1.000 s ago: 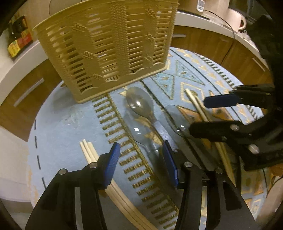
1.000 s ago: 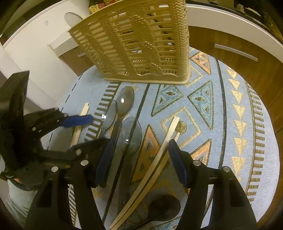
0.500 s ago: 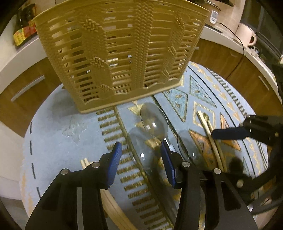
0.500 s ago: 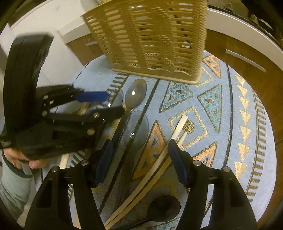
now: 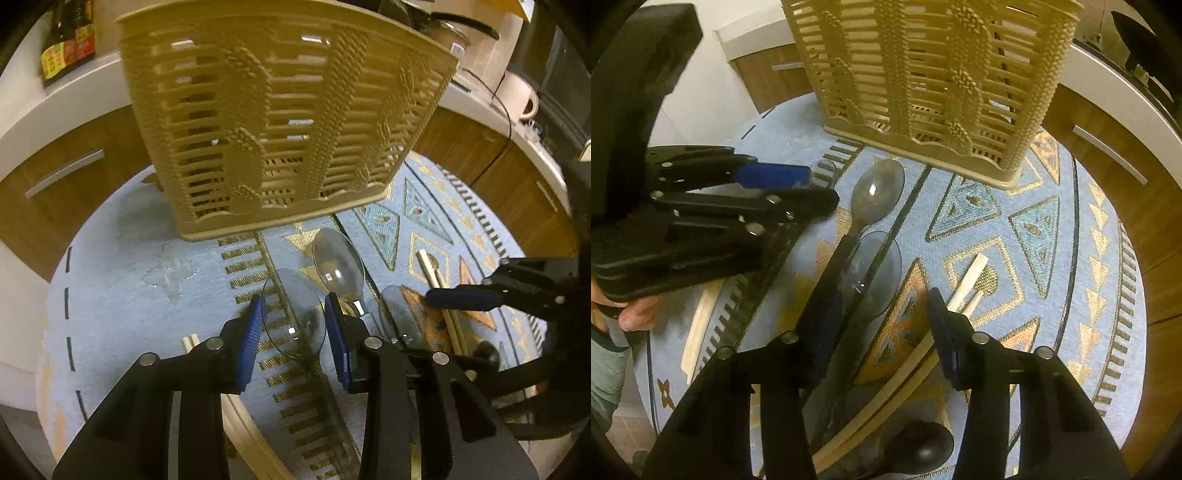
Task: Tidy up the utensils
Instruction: 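Close the left tool on another clear spoon while the right tool grasps one, then lift the left tool's spoon over the basket while the right tool carries its spoon there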
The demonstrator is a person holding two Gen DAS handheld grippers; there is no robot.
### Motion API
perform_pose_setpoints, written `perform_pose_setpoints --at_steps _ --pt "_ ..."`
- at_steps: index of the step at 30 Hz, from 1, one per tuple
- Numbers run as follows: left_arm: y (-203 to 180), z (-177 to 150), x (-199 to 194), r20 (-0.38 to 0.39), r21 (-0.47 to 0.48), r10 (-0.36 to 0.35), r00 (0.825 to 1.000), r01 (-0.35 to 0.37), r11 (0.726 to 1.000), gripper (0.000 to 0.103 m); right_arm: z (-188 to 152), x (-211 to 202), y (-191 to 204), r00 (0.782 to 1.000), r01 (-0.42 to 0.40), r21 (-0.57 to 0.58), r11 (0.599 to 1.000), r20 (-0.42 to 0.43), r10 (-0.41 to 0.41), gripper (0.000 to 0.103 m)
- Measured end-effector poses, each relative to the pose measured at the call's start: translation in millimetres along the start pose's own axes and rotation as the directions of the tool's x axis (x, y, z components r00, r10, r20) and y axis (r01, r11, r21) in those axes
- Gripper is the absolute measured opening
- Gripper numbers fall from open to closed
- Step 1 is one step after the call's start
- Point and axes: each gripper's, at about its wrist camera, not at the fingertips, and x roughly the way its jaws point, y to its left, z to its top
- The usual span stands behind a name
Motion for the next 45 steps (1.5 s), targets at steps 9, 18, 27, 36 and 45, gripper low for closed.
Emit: perform_pose_setpoints --at_steps 9,18,27,36,45 --pt "-1.7 3.4 -9.2 0.025 0.005 -0.008 1.0 0.008 1.0 0.032 24.8 12.6 3.8 1.0 -0.006 0.004 1.0 -0.024 0.006 0.043" --pt "-1.3 1.0 -28.0 0.105 -0.004 -0.043 0.994 0.044 0.999 0.032 7.6 2.4 8.6 1.0 0.015 -0.035 0.999 0.009 -0.015 0.031" --pt "-8.0 -9.3 -80.5 0.292 0.047 -0.108 0.95 0.098 0.994 0.032 -9.4 -63.5 5.1 0.974 -0.018 0.012 1.0 0.225 0.014 0.031" --pt "-10.8 -7.3 -148.0 0.513 0.065 -0.145 0.846 0.13 0.989 0.032 -16.7 -143.1 2.1 0.854 -0.022 0.077 0.997 0.52 -0.021 0.031" --pt "-24.1 39.4 -205.5 0.69 0.037 -0.041 0.722 0.021 0.999 0.032 8.8 -206.7 -2.7 0.676 0.1 0.164 0.981 0.712 -0.188 0.031"
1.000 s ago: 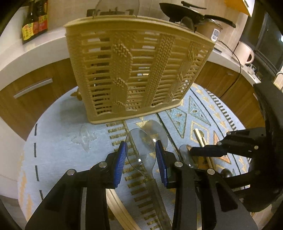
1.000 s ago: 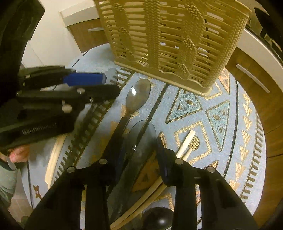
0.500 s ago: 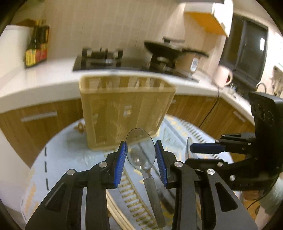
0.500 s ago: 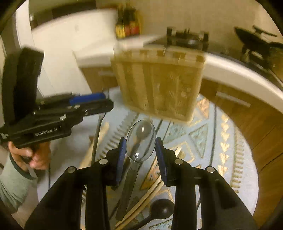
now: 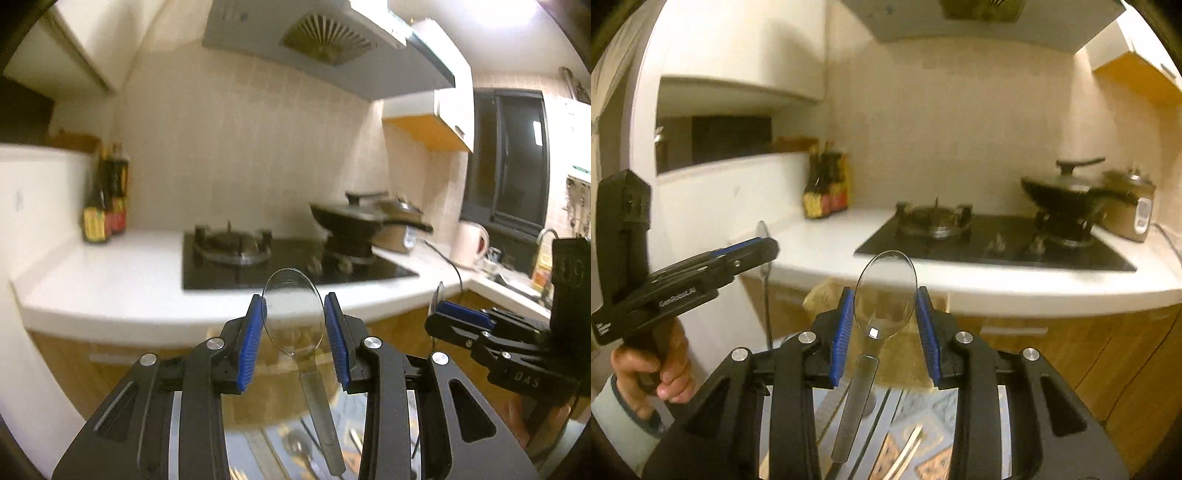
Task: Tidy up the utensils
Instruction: 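Lift the left tool's spoon over the basket while the right tool carries its spoon there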
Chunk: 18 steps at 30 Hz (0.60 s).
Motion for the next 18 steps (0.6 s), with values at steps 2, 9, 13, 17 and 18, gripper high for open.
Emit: perform_pose_setpoints --at_steps 2,9,13,17,18 --pt "-2.9 12.1 -0.1 0.042 0.007 0.021 0.999 -0.022 1.0 0.032 6.8 -9.1 -2.6 0.995 0.066 -0.026 0.998 0.071 -0.064 0.031" --pt "-14.3 45.0 12.3 0.166 0.016 0.106 0.98 -0.11 0.994 0.032 25.9 1.2 -19.5 0.96 0.156 -0.007 0.988 0.237 -0.15 0.031" --pt "-18.5 48.2 25.5 0.208 0.031 0.148 0.967 -0.157 0.987 0.032 36.2 24.4 -32.4 0.944 0.181 0.034 0.983 0.273 -0.184 0.031" --pt "-10.5 39.4 46.6 0.211 0.022 0.161 0.964 -0.169 0.985 0.032 42.0 44.1 -43.4 0.941 0.19 0.057 0.98 0.274 -0.198 0.031" --pt "-8.0 36.4 51.8 0.206 0.02 0.163 0.965 -0.17 0.985 0.032 44.5 53.0 -44.4 0.941 0.194 0.057 0.979 0.271 -0.202 0.031"
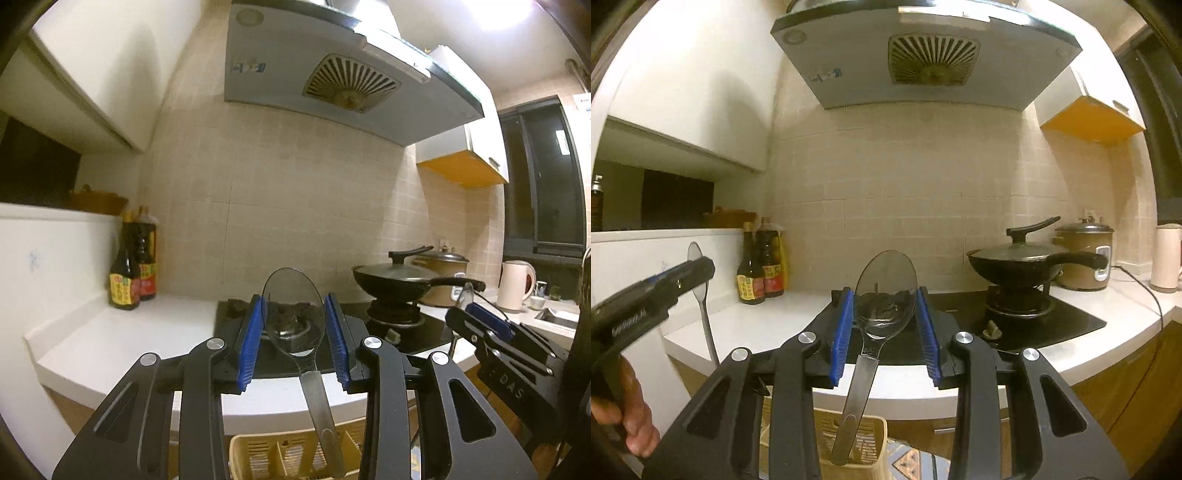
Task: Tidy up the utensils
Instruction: 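Lift the left tool's spoon over the basket while the right tool carries its spoon there, then open the left tool over the basket while the right tool releases its spoon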
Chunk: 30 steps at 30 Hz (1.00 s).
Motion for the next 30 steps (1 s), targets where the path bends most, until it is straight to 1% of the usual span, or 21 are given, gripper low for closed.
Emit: perform_pose_setpoints --at_steps 3,9,15,17,19,21,22,23,28,30 --pt "4.5 -13.2 14.6 -0.016 -0.005 0.011 1.0 -0.011 1.0 0.032 -9.8 17.7 3.6 1.0 0.022 -0.027 0.999 -0.005 -0.022 0.031" --pt "9.9 -33.6 35.8 -0.044 -0.015 0.008 0.999 -0.009 1.0 0.032 -30.8 44.3 5.9 0.998 0.045 -0.077 0.996 -0.035 -0.048 0.031" --pt "8.1 -47.1 43.7 -0.071 0.001 -0.007 0.997 0.007 1.0 0.032 -46.5 54.1 5.1 0.995 0.028 -0.093 0.995 -0.092 -0.037 0.032" --pt "7.0 -49.7 43.9 -0.08 0.006 -0.018 0.997 0.019 1.0 0.033 -47.7 54.5 3.3 0.992 0.003 -0.077 0.997 -0.122 -0.013 0.032" --pt "4.4 -51.2 42.9 -0.087 0.018 -0.027 0.996 0.029 0.999 0.033 -48.2 53.6 -2.6 0.986 -0.043 -0.023 0.999 -0.163 0.039 0.033" --pt "3.4 -50.7 40.1 -0.087 0.011 -0.035 0.996 0.036 0.999 0.034 -47.1 52.9 -6.8 0.977 -0.078 0.016 0.997 -0.199 0.079 0.045" --pt "3.6 -49.9 38.3 -0.091 0.003 -0.045 0.995 0.046 0.999 0.039 -46.6 51.6 -7.3 0.975 -0.085 0.026 0.996 -0.206 0.089 0.053" --pt "4.2 -48.8 34.9 -0.095 -0.006 -0.058 0.994 0.057 0.998 0.042 -46.1 47.6 -8.0 0.973 -0.094 0.037 0.995 -0.209 0.099 0.053" --pt "3.8 -41.0 11.2 -0.11 0.006 -0.075 0.991 0.076 0.997 0.048 -47.3 21.2 -11.2 0.955 -0.137 0.065 0.988 -0.255 0.149 0.053" --pt "5.4 -37.7 -6.1 -0.113 0.017 -0.081 0.99 0.083 0.996 0.054 -52.1 8.0 -12.6 0.947 -0.147 0.067 0.987 -0.278 0.16 0.053"
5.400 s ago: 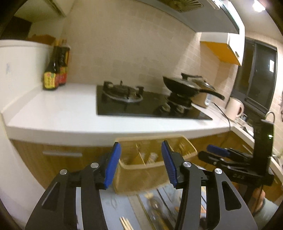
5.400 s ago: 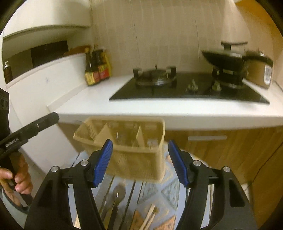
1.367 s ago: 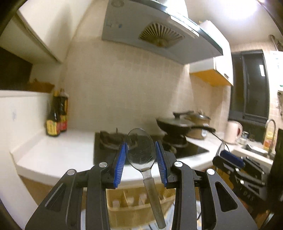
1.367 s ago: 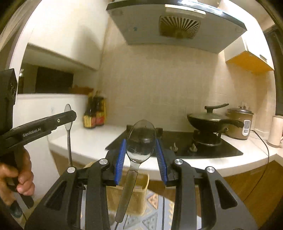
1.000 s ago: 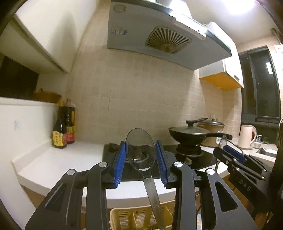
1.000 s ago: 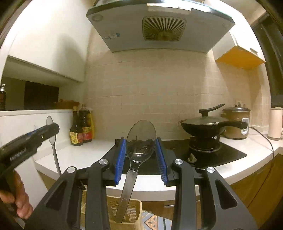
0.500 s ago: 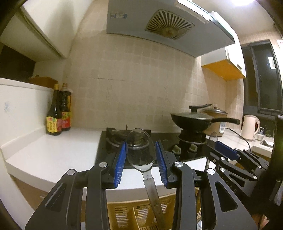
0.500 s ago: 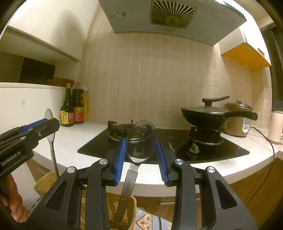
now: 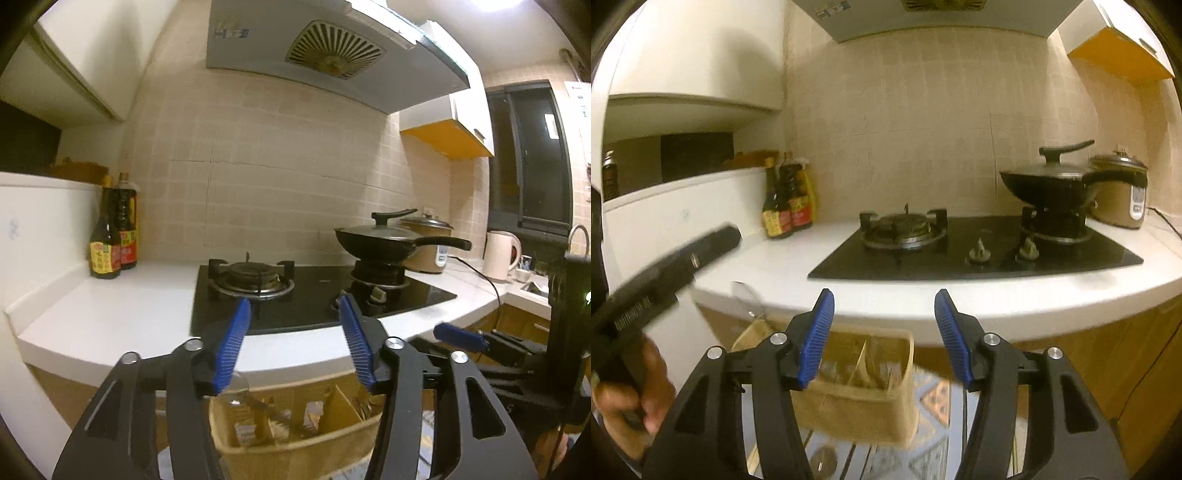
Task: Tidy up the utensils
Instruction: 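Open the left tool over the basket while the right tool releases its spoon, then lower the left tool toward a clear spoon while the right tool approaches the black ladle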
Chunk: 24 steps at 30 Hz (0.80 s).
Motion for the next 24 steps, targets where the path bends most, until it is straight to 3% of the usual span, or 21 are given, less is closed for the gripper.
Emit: perform_pose_setpoints --at_steps 8,18,24 --pt "-5.6 -7.8 -52.5 -0.032 0.054 -0.004 0.999 0.006 0.999 0.056 -38.4 -36.6 16.6 0.994 0.043 -0.074 0.996 -0.093 -0.05 0.053" --pt "-0.5 -21.0 -97.1 -0.08 0.064 0.018 0.997 -0.013 0.998 0.057 -47.1 -76.6 41.2 0.979 0.154 -0.189 0.97 -0.106 -0.176 0.053" --pt "-2.1 -30.8 -111.1 -0.12 0.055 0.009 0.993 -0.002 0.999 0.057 -54.5 -96.8 48.3 0.971 0.161 -0.206 0.965 -0.141 -0.192 0.053"
